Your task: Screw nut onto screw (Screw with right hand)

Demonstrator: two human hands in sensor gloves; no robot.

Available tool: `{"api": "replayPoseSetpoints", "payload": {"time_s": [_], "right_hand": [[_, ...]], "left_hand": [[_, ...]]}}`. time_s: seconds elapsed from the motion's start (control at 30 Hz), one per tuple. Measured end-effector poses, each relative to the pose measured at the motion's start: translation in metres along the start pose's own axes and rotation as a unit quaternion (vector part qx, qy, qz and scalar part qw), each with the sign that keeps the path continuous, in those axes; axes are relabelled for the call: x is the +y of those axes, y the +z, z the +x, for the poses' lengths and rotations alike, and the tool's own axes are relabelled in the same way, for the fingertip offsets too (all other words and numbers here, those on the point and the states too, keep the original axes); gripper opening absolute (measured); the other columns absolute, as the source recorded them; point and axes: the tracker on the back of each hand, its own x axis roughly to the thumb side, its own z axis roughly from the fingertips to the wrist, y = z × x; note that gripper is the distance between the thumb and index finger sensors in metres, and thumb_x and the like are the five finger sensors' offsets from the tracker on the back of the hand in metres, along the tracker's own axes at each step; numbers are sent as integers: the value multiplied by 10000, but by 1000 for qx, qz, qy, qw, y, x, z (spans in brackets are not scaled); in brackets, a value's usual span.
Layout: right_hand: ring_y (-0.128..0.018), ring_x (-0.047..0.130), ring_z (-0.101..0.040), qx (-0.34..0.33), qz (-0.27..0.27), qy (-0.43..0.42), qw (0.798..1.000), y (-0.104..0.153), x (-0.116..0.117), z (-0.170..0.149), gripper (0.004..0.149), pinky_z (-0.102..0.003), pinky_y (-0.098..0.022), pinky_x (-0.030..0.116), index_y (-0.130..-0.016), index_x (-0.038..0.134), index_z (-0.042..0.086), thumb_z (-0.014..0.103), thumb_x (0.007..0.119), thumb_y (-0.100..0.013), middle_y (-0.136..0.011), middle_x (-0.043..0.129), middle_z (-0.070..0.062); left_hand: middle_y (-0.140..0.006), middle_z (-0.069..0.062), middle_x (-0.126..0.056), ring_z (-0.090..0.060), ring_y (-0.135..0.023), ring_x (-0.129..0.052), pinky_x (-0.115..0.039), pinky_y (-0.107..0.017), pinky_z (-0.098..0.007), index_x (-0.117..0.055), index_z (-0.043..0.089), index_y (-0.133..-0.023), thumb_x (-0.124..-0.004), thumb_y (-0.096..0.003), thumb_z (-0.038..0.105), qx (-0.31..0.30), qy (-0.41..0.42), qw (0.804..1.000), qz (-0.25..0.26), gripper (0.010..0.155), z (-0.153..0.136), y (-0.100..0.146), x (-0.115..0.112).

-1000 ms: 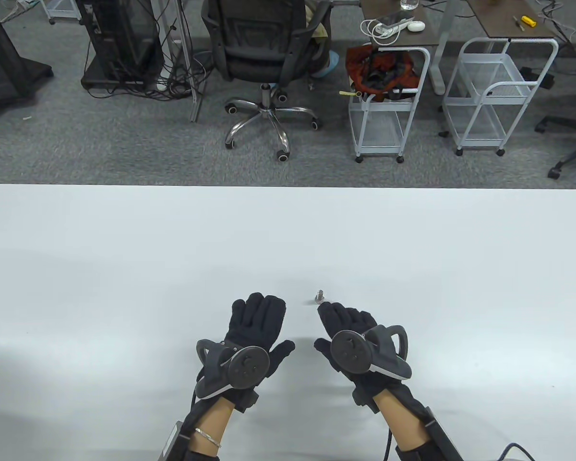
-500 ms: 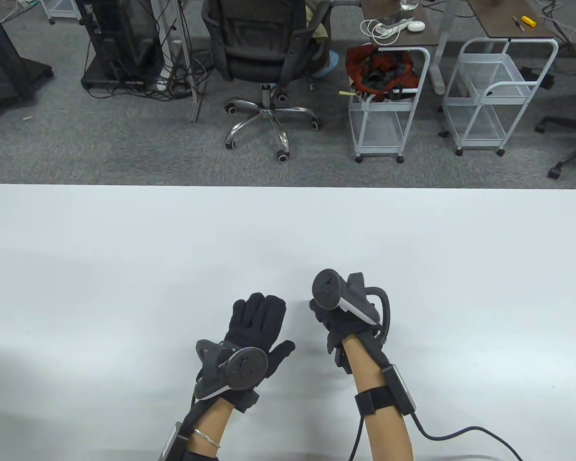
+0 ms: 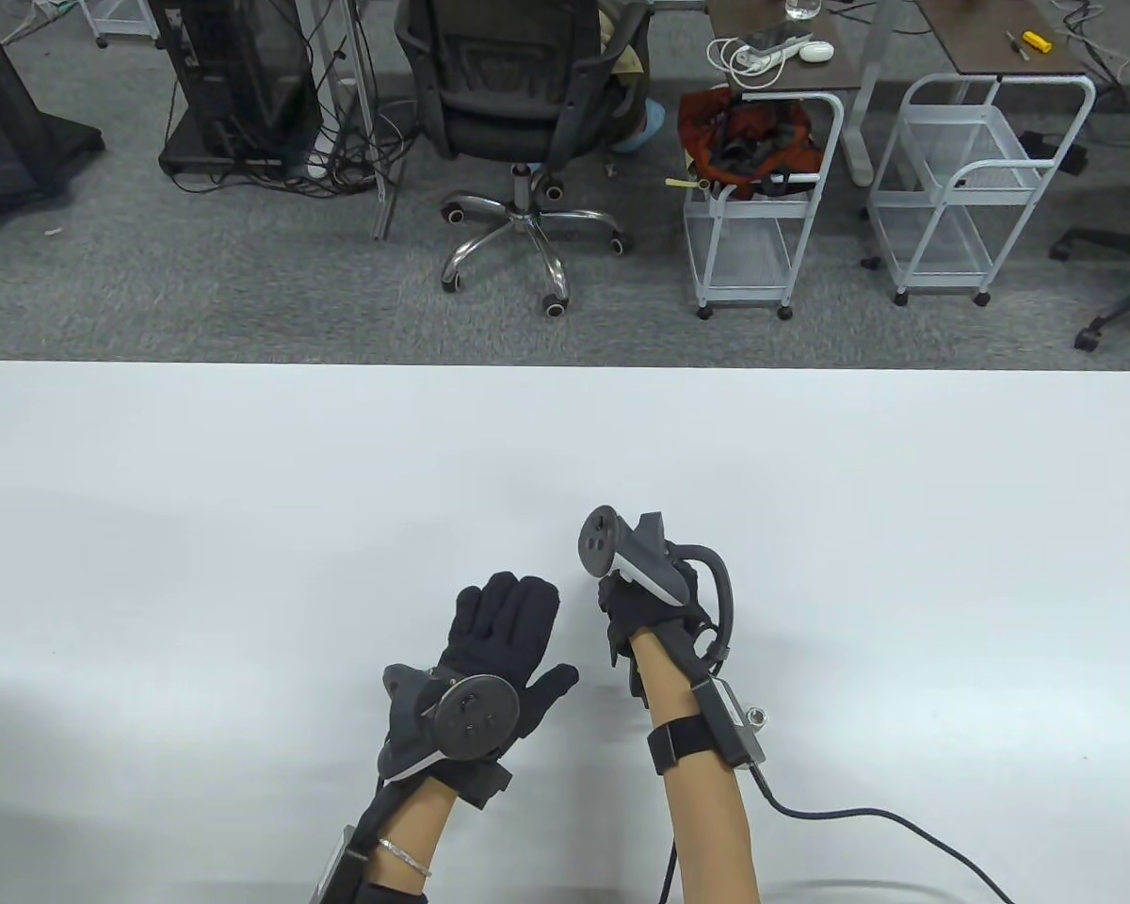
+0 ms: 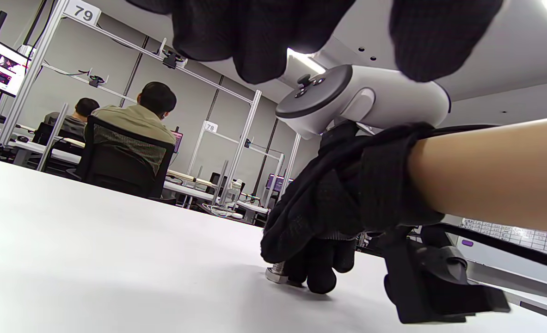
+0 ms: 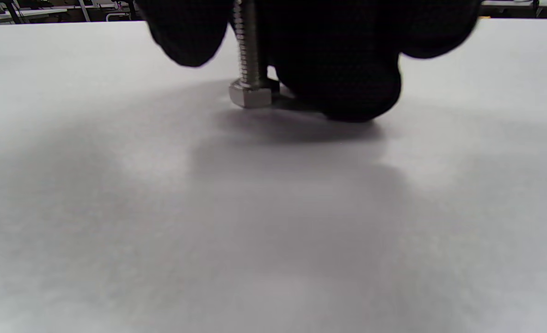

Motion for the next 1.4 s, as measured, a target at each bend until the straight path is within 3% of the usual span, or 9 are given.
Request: {"api": "replayPoseSetpoints", "payload": {"time_s": [0.17,0.4,0.63,0.83,1.13,1.4], "right_hand": [[-580,997,-323,2,-23,0,1000,1,0,-1,449,-524,-483,744,-909,774,21,262,773,-530,-749,927,-205],[-545,1021,-291,-31,-46,-88,995,18,-15,-20,454,-501,-454,772,-893,782,8,273,772,-525,-715,950,-193],[-517,1028,-278,-114,-109,-174,972,64,-38,-32,461,-488,-436,784,-886,773,-12,277,764,-527,-696,951,-191],[-507,1030,-269,-187,-141,-255,938,111,-44,-38,464,-481,-428,789,-881,766,-25,280,758,-530,-685,953,-190],[-509,1025,-276,-238,-125,-356,895,142,-31,-45,461,-483,-426,785,-886,744,-44,265,733,-545,-689,943,-203],[-503,1027,-275,-249,-99,-390,881,142,-20,-56,466,-484,-423,786,-886,739,-48,273,726,-549,-685,943,-203]], "left_hand": [[-1163,-119,-713,-428,-1051,-652,-441,-790,-579,-535,163,-1118,-692,-492,577,-2,3,1000,2,767,1,0,0],[-1140,-118,-748,-419,-1033,-693,-473,-784,-576,-541,145,-1112,-715,-479,587,1,24,1000,8,792,2,0,-1],[-1082,-105,-818,-371,-960,-821,-574,-750,-570,-598,136,-1081,-737,-477,561,9,59,998,9,751,8,-1,-7],[-1035,-100,-860,-336,-888,-901,-661,-708,-544,-622,119,-1060,-747,-481,545,24,104,994,8,729,15,-3,-14],[-799,-35,-1036,-188,-634,-1074,-849,-545,-401,-766,81,-934,-747,-496,508,44,135,990,6,613,18,-2,-18],[-675,12,-1094,-134,-526,-1107,-887,-480,-349,-863,114,-837,-771,-483,500,26,124,992,16,532,24,-3,-16]]}}
